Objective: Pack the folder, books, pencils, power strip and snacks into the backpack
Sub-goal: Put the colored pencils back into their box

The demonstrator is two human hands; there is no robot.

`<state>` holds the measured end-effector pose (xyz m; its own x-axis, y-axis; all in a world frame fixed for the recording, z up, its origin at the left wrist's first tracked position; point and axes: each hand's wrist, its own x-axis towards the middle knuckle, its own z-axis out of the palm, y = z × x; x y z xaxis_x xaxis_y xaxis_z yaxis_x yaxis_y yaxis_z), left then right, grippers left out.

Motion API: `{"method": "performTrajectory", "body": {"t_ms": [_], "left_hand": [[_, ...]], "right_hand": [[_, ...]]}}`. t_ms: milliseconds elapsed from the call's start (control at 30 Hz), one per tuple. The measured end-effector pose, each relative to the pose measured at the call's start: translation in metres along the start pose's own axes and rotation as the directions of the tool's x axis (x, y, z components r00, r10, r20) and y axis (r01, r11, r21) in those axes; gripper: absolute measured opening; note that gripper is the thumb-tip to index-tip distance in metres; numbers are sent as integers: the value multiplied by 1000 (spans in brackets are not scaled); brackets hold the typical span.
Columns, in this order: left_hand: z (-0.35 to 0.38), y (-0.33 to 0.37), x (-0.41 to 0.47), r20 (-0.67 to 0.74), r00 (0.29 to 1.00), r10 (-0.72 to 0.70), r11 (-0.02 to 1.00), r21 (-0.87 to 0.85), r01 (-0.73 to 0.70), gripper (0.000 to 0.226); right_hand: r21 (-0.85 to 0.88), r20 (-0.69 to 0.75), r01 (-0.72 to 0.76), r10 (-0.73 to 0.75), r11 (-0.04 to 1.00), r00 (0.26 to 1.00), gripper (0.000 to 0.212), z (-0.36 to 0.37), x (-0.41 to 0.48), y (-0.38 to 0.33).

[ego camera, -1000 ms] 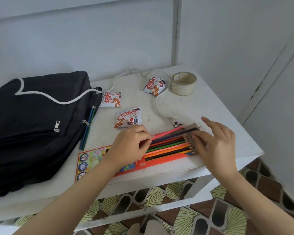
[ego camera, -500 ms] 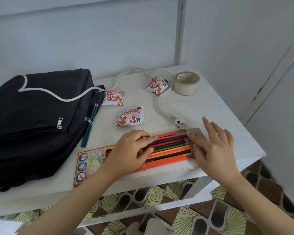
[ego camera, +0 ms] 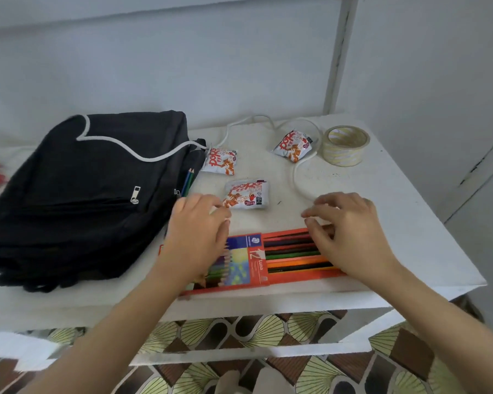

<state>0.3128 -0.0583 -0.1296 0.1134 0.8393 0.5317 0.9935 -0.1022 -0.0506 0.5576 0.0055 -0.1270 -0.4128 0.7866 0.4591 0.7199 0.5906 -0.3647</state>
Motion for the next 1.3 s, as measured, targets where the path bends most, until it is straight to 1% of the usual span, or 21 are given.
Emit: {"method": "performTrajectory", "body": {"t_ms": [33, 67, 133, 167, 233, 300, 367, 467, 600, 767, 867, 1033, 1133, 1200, 1267, 1300], "left_hand": [[-3, -13, 3, -14, 1000, -6, 994, 105, 8, 16], [-6, -26, 7, 4, 1000, -10, 979, 203, 9, 12], [-14, -46, 17, 135, 990, -40, 941, 338, -7, 10], [-17, -52, 22, 222, 973, -69, 925, 378, -21, 14], [-21, -56, 26, 379, 915, -139, 890, 454, -53, 23], [-17, -59, 24, 448, 879, -161, 852, 514, -105, 31], [-12, -60, 21, 490, 850, -194, 819, 558, -134, 33], [-7, -62, 15, 485, 845, -224, 812, 573, -113, 29], [-5, -60, 12, 456, 853, -255, 847, 530, -30, 28], [-1, -63, 11, 438, 846, -303, 862, 504, 48, 27], [0, -64, 13, 447, 836, -320, 863, 502, 62, 27], [1, -66, 13, 432, 841, -327, 879, 465, 104, 24], [2, -68, 9, 385, 870, -308, 904, 404, 141, 23], [4, -71, 6, 313, 900, -304, 922, 333, 195, 19], [3, -75, 4, 253, 903, -347, 928, 230, 293, 15], [3, -77, 3, 230, 901, -369, 927, 166, 337, 11]], "right_hand": [[43, 29, 24, -25, 999, 999, 22, 5, 14, -8], [76, 74, 47, -52, 996, 996, 22, 11, 29, -17], [108, 188, 82, -101, 991, 977, 24, 27, 62, -34], [121, 240, 86, -113, 989, 964, 26, 39, 80, -42], [129, 326, 75, -114, 989, 939, 30, 63, 111, -57], [134, 349, 89, -131, 987, 928, 32, 86, 135, -71], [140, 361, 111, -155, 984, 919, 35, 107, 151, -81], [95, 372, 147, -172, 984, 912, 38, 131, 163, -92], [14, 368, 207, -198, 978, 909, 34, 152, 168, -98], [29, 341, 190, -188, 981, 921, 33, 163, 174, -101], [-28, 319, 298, -274, 954, 907, 38, 166, 179, -96], [-113, 341, 351, -295, 930, 892, 23, 152, 185, -83], [-69, 428, 359, -297, 931, 853, 19, 136, 185, -69], [7, 497, 328, -288, 945, 819, 12, 127, 186, -59], [151, 537, 220, -267, 964, 800, 6, 115, 185, -48], [263, 555, 121, -253, 957, 793, 10, 107, 184, -44]]}}
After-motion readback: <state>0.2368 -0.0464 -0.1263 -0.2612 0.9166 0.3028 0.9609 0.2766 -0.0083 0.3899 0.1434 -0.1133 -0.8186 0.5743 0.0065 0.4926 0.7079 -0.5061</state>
